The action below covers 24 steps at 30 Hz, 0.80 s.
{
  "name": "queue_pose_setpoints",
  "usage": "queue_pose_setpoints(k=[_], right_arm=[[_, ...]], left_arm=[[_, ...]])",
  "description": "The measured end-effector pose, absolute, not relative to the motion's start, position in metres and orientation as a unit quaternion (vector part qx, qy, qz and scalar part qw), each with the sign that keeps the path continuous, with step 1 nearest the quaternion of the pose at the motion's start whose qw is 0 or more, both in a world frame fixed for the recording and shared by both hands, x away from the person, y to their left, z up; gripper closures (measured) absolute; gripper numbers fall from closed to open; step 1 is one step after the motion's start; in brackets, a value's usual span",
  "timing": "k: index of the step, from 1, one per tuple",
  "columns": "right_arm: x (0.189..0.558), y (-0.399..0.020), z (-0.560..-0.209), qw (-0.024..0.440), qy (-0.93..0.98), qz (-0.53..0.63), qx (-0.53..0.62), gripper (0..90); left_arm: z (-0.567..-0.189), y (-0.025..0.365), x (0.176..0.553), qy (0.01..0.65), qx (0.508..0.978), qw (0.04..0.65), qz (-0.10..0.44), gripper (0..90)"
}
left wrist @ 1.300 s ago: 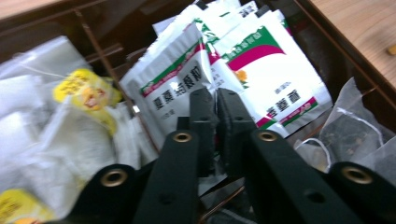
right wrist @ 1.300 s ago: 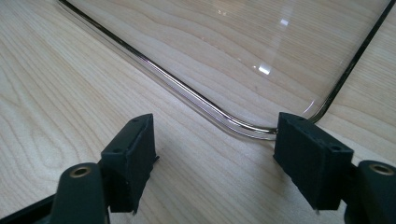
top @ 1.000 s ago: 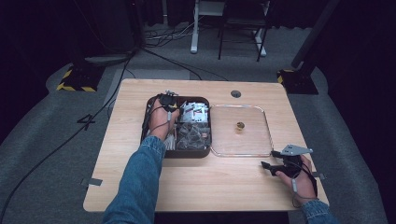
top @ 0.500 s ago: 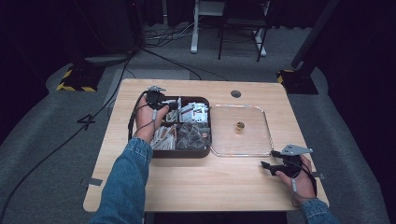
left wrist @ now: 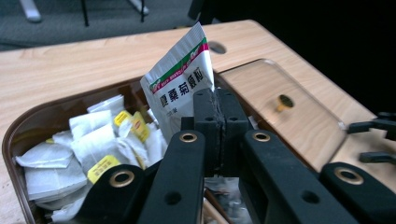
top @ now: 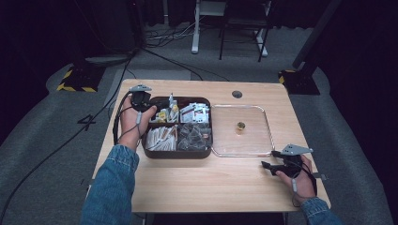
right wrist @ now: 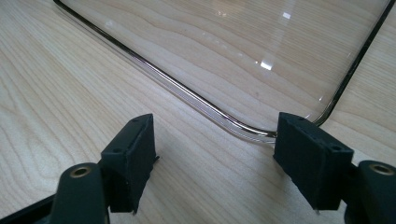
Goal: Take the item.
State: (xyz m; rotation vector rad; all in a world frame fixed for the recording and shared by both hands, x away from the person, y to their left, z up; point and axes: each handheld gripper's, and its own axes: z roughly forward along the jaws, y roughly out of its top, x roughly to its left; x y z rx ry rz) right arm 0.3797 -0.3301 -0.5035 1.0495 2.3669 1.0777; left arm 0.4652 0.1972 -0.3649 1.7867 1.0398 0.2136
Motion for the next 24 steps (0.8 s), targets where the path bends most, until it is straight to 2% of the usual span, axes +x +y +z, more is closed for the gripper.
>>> queue_pose_setpoints(k=[9,16,24], right_arm=[[0.380,-0.330,-0.503,0.167,0.833,0.378,0.369,28.9],[0.386,-0.338,-0.503,0.131,0.824,0.403,0.377,28.0],[0.382,-0.330,-0.503,0.162,0.838,0.380,0.357,27.7]], left_arm=[[-0.342,0.205,0.419,0.384,0.747,0.533,0.102,88.9],[-0.339,0.212,0.376,0.359,0.732,0.571,0.094,88.8],[-0.339,0.212,0.340,0.335,0.742,0.572,0.098,88.8]])
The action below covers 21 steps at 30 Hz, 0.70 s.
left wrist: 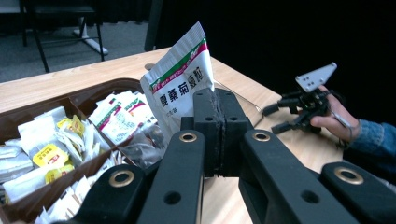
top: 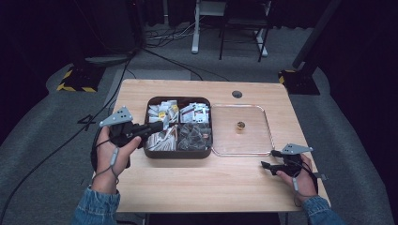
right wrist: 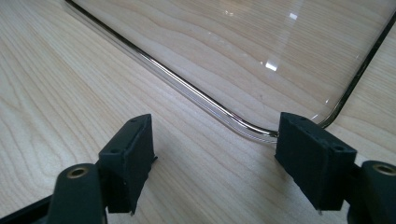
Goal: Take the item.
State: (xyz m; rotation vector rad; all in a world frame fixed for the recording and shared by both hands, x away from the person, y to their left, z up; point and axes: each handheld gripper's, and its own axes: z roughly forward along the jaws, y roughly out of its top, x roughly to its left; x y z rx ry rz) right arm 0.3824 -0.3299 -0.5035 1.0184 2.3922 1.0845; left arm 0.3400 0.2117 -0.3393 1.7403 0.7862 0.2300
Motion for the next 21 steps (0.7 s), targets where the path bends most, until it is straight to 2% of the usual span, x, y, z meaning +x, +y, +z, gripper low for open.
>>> queue_pose_setpoints(k=[7,13,21], right_arm=[[0.383,-0.330,-0.503,0.161,0.838,0.379,0.357,27.7],[0.383,-0.330,-0.503,0.161,0.838,0.380,0.356,27.7],[0.383,-0.330,-0.503,0.161,0.838,0.380,0.356,27.7]], left_arm=[[-0.350,0.205,0.314,0.309,0.743,0.588,0.087,88.8],[-0.360,0.192,0.301,0.279,0.781,0.550,0.094,88.8],[-0.367,0.183,0.297,0.267,0.790,0.548,0.073,88.8]])
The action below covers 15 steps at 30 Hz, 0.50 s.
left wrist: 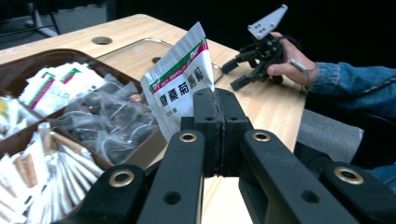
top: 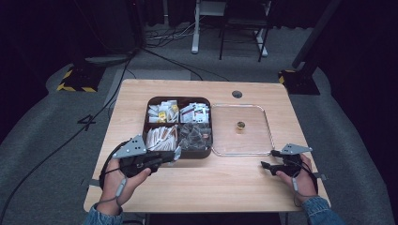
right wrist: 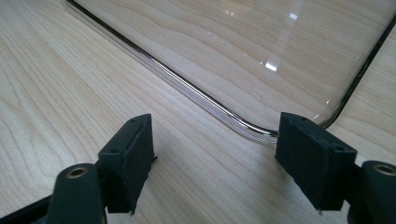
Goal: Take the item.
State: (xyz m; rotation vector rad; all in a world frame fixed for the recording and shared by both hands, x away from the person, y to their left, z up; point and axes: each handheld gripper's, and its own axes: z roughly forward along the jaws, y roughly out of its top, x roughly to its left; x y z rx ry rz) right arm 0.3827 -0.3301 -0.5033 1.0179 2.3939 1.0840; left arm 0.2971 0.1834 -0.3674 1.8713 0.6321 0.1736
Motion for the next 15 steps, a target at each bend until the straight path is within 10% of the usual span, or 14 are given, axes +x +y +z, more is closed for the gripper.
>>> queue_pose_setpoints(k=[15], right_arm=[[0.383,-0.330,-0.503,0.160,0.839,0.380,0.354,27.5]], left_arm=[[-0.402,0.165,0.290,0.224,0.816,0.530,0.050,88.6]])
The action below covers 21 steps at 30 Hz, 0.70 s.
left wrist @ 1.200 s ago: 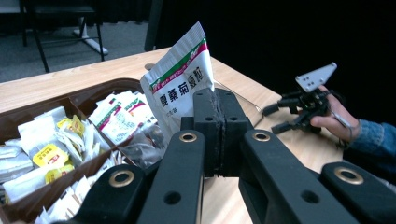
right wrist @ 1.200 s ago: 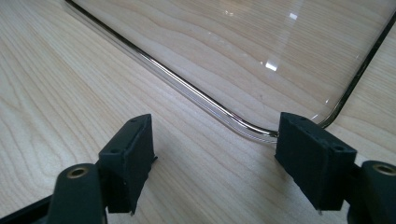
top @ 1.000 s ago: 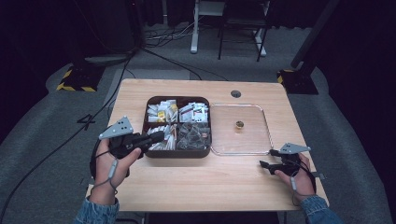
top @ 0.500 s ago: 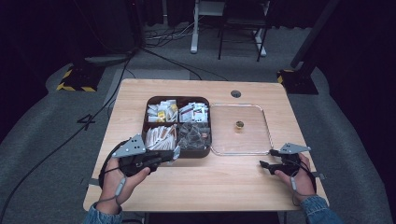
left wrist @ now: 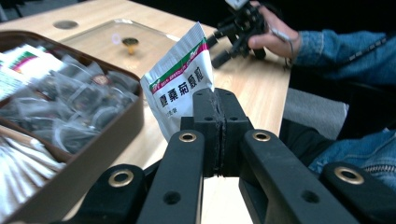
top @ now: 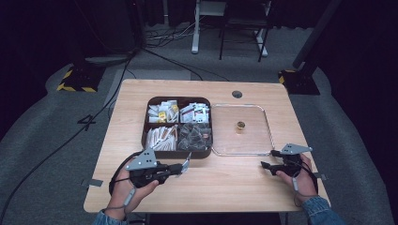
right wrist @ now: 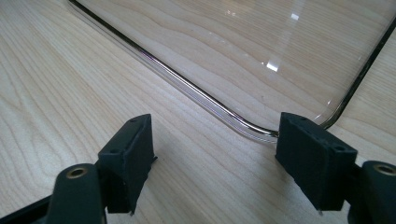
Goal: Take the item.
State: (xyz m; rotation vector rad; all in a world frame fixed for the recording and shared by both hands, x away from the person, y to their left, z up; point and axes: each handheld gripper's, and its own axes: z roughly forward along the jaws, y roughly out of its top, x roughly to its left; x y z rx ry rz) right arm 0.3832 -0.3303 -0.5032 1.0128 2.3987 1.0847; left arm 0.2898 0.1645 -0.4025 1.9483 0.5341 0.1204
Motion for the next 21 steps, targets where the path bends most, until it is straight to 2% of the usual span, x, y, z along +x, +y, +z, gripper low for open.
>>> queue_pose_setpoints(k=[6,12,21], right_arm=[[0.383,-0.330,-0.503,0.159,0.840,0.380,0.355,27.5],[0.383,-0.330,-0.503,0.159,0.839,0.380,0.355,27.5],[0.383,-0.330,-0.503,0.160,0.839,0.380,0.354,27.5]], left_arm=[[-0.424,0.153,0.294,0.218,0.833,0.507,0.024,88.6],[-0.432,0.144,0.294,0.209,0.851,0.482,0.024,88.5],[-0.449,0.135,0.292,0.197,0.872,0.448,-0.005,88.5]])
